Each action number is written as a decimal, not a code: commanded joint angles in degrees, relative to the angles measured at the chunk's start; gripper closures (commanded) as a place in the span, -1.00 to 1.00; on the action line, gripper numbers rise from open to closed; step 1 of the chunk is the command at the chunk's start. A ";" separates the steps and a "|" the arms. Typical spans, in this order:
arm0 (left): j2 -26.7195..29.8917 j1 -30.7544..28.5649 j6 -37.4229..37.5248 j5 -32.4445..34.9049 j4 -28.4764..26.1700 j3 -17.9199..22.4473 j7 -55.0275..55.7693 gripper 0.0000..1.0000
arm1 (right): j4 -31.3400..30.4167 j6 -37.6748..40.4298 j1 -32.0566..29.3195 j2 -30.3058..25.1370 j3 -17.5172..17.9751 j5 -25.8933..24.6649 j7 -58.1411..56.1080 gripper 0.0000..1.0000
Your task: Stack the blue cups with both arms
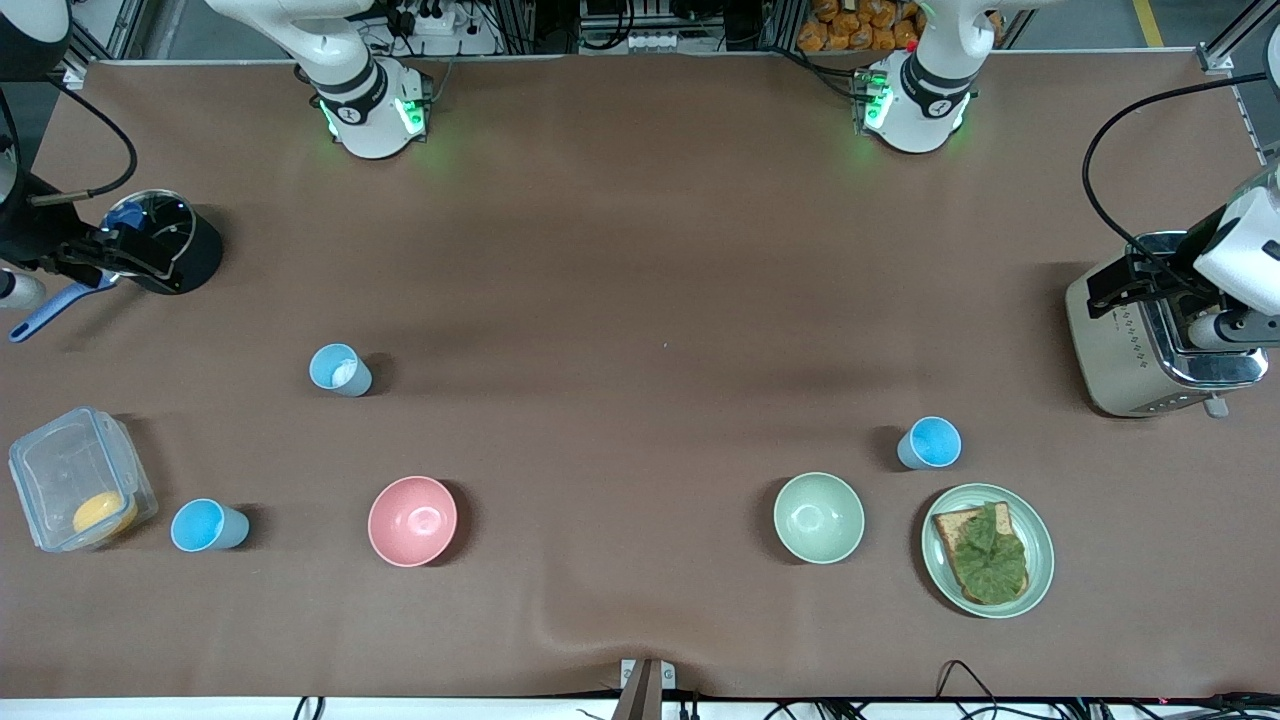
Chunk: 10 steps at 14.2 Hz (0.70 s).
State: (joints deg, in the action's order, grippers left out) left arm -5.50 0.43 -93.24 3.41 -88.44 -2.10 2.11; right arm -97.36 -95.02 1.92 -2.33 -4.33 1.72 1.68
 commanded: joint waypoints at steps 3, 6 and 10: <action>0.57 0.45 0.08 0.37 0.11 -0.79 1.23 -1.00 | 0.42 0.63 0.02 -0.04 -0.06 0.30 0.87 -1.00; 0.22 -0.42 0.08 -0.07 -0.07 -1.59 0.62 -1.00 | 0.42 0.63 0.02 -0.04 -0.06 0.30 0.96 -1.00; -0.66 -1.66 0.16 -1.48 0.02 -1.06 0.01 -1.00 | 0.42 0.63 -0.07 -0.04 -0.06 0.30 0.96 -1.00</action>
State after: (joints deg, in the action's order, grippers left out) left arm -5.91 -0.35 -93.23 3.07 -88.61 -3.06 2.11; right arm -97.36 -95.01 1.92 -2.33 -4.36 1.72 1.73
